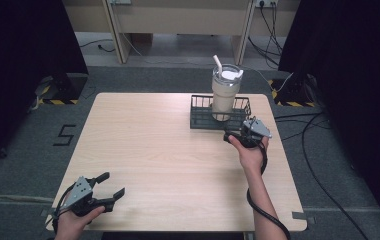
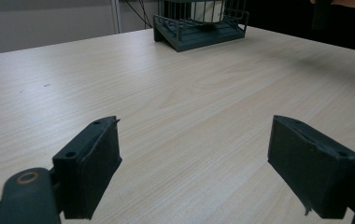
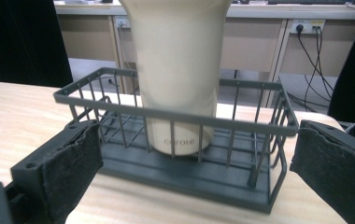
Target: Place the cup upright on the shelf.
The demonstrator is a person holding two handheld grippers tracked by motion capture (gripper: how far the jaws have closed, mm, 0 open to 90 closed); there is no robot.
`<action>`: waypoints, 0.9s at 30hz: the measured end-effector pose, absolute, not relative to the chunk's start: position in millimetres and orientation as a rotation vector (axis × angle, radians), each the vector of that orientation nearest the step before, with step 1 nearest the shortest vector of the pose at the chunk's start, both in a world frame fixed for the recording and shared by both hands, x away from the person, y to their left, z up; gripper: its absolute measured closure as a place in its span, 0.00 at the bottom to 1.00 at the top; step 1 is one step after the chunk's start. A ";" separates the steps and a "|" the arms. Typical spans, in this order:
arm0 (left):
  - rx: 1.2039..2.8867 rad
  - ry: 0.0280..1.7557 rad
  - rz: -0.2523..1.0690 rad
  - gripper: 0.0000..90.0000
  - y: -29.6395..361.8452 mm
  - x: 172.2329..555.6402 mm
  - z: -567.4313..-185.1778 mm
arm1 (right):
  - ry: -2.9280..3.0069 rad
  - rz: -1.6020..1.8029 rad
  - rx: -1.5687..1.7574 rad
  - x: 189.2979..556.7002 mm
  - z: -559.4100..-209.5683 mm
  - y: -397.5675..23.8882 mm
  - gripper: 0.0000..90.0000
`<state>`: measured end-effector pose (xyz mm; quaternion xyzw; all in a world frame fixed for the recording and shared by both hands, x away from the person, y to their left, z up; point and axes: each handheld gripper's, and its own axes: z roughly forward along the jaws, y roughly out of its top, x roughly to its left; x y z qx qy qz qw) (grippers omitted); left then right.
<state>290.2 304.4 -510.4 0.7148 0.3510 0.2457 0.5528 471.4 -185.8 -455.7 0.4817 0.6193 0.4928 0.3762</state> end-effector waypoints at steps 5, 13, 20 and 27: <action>1.691 0.829 0.582 0.18 304.2 290.1 -510.3 | 1.592 1.271 1.240 460.2 -459.5 -187.7 0.02; 1.690 0.831 0.584 0.18 304.3 290.2 -510.5 | 1.603 1.275 1.240 446.7 -462.6 -188.7 0.03; 1.690 0.830 0.585 0.18 304.4 289.9 -510.3 | 1.610 1.266 1.238 431.2 -466.3 -191.2 0.03; 1.690 0.830 0.585 0.18 304.2 290.0 -510.4 | 1.619 1.257 1.228 418.1 -468.3 -195.5 0.03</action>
